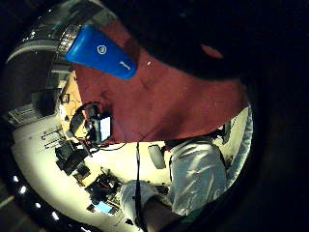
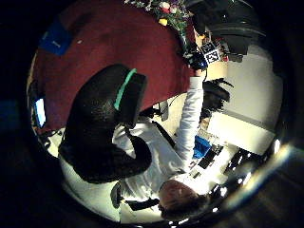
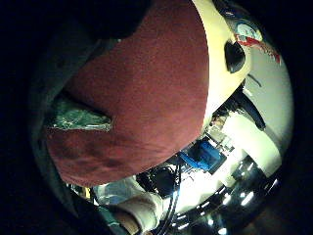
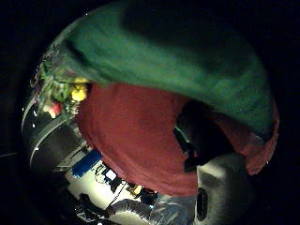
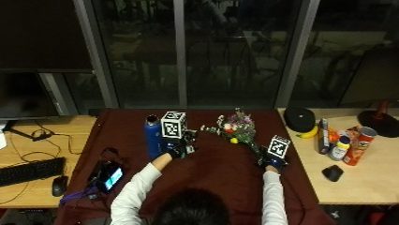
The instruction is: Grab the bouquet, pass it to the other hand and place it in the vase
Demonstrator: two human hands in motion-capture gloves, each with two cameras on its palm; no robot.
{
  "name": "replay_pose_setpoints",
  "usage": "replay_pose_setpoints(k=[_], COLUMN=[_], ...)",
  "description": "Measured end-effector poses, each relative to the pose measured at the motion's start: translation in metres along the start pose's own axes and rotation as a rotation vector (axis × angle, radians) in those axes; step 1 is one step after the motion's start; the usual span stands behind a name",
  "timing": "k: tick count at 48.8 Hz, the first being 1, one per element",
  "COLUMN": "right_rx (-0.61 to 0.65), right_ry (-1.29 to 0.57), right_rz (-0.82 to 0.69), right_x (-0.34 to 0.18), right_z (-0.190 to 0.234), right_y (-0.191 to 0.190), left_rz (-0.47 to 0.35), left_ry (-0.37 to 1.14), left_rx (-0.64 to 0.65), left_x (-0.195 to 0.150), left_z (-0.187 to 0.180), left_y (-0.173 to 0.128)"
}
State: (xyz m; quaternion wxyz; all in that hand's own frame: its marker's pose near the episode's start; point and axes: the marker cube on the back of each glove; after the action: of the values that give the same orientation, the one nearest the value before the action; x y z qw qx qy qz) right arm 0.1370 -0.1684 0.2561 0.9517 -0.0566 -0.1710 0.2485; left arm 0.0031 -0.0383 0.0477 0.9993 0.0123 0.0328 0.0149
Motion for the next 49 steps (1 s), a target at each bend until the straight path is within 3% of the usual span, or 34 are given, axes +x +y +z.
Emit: replay_pose_setpoints(k=[6, 10, 15, 22, 28, 32, 38, 43, 47, 49], right_rx=[0.141, 0.101, 0.154, -0.042, 0.068, 0.112, 0.041, 0.190, 0.387, 0.428], right_ry=[0.021, 0.010, 0.018, 0.056, 0.090, -0.011, -0.132, -0.067, -0.076, -0.103], right_rz=[0.113, 0.099, 0.118, 0.174, 0.229, 0.194, 0.149, 0.265, 0.260, 0.241], right_x=[0.002, -0.003, -0.006, -0.011, -0.012, -0.011, -0.007, 0.001, 0.000, -0.002], right_z=[0.000, 0.003, -0.003, 0.003, -0.006, -0.008, -0.008, -0.011, -0.022, -0.026], right_y=[-0.011, -0.005, 0.002, 0.023, 0.019, 0.007, 0.016, 0.027, 0.026, 0.026], left_rz=[-0.005, -0.011, -0.019, -0.027, -0.033, -0.041, -0.045, -0.058, -0.058, -0.067], left_ry=[0.002, -0.011, -0.016, -0.004, -0.003, -0.006, -0.001, 0.003, 0.002, 0.000], left_rx=[-0.003, -0.007, -0.008, -0.004, -0.002, 0.000, 0.001, 0.003, 0.015, 0.016], left_x=[0.001, 0.000, -0.001, -0.003, -0.006, -0.009, -0.012, -0.017, -0.017, -0.018], left_z=[0.003, 0.004, 0.005, 0.001, -0.003, -0.002, -0.005, -0.006, -0.013, -0.015], left_y=[-0.003, -0.003, -0.004, -0.003, 0.000, -0.002, 0.001, 0.001, 0.008, 0.011])
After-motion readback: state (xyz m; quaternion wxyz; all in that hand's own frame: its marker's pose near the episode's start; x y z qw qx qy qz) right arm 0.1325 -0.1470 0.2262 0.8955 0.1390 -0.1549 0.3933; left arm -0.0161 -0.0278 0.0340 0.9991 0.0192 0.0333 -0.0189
